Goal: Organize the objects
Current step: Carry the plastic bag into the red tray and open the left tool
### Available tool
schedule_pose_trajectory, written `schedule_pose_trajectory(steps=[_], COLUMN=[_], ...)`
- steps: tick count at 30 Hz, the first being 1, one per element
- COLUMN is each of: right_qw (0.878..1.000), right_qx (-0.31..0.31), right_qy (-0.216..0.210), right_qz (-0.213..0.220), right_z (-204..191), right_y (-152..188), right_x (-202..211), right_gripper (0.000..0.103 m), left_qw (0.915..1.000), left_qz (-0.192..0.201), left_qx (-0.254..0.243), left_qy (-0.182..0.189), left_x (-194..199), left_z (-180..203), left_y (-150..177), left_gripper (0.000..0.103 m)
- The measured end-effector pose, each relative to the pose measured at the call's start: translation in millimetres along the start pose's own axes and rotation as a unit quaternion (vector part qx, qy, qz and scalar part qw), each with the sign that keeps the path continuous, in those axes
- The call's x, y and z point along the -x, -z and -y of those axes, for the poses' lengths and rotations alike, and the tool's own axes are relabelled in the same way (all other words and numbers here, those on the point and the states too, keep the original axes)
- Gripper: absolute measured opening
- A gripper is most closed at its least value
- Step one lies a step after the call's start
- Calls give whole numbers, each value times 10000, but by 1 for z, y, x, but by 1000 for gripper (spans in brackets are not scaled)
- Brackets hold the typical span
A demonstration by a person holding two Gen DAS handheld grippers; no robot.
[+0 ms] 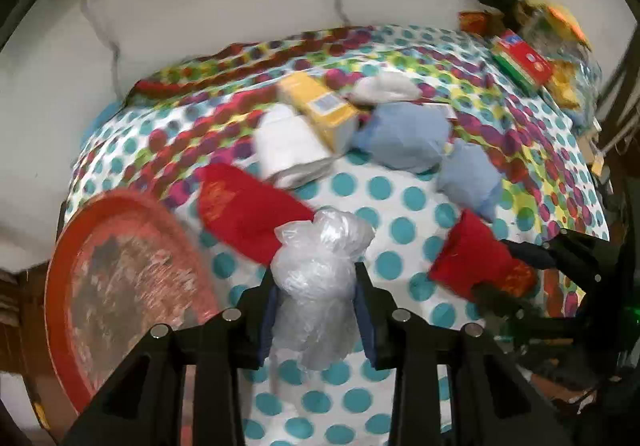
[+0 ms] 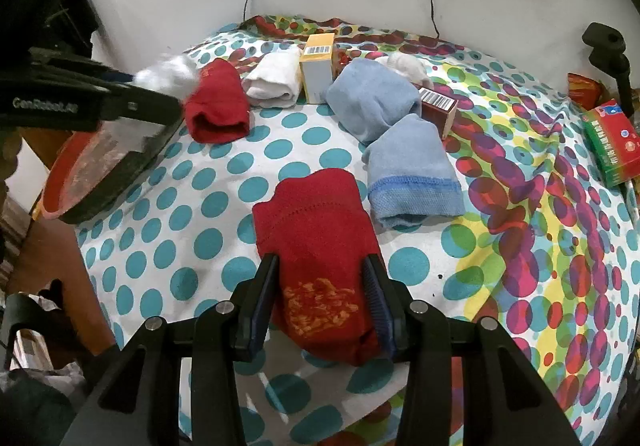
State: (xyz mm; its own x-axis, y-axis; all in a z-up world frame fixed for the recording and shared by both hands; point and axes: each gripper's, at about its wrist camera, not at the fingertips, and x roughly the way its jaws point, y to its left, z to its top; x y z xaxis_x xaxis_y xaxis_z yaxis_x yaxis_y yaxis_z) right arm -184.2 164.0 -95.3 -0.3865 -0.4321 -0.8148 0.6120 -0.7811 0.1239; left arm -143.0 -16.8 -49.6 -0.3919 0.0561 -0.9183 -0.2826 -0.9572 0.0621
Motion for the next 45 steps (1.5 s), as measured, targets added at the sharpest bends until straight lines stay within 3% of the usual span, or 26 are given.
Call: schedule_pose_trajectory(steps=[9, 21, 34, 45], right_qw=[9996, 9988, 9978, 9966], right_qx=[72, 119, 155, 167], right_qy=[240, 448, 590, 732], right_qz=[-91, -183, -255, -333], right_z=[-7, -14, -19, -23], right_y=[-2, -3, -5, -7], right_x=[-3, -6, -10, -13], right_gripper=[42, 43, 45, 46], left_qw=[9960, 9781, 9567, 9384], left_qz=[-99, -366, -429, -460], left_qx=[812, 1862, 2656, 3152], left_qy=[-355, -857, -1115, -1342], left_x=[-4, -26, -35, -38], left_z=[-84, -198, -264, -280], left_y=[18, 53, 76, 90], left_gripper=[35, 35, 37, 39])
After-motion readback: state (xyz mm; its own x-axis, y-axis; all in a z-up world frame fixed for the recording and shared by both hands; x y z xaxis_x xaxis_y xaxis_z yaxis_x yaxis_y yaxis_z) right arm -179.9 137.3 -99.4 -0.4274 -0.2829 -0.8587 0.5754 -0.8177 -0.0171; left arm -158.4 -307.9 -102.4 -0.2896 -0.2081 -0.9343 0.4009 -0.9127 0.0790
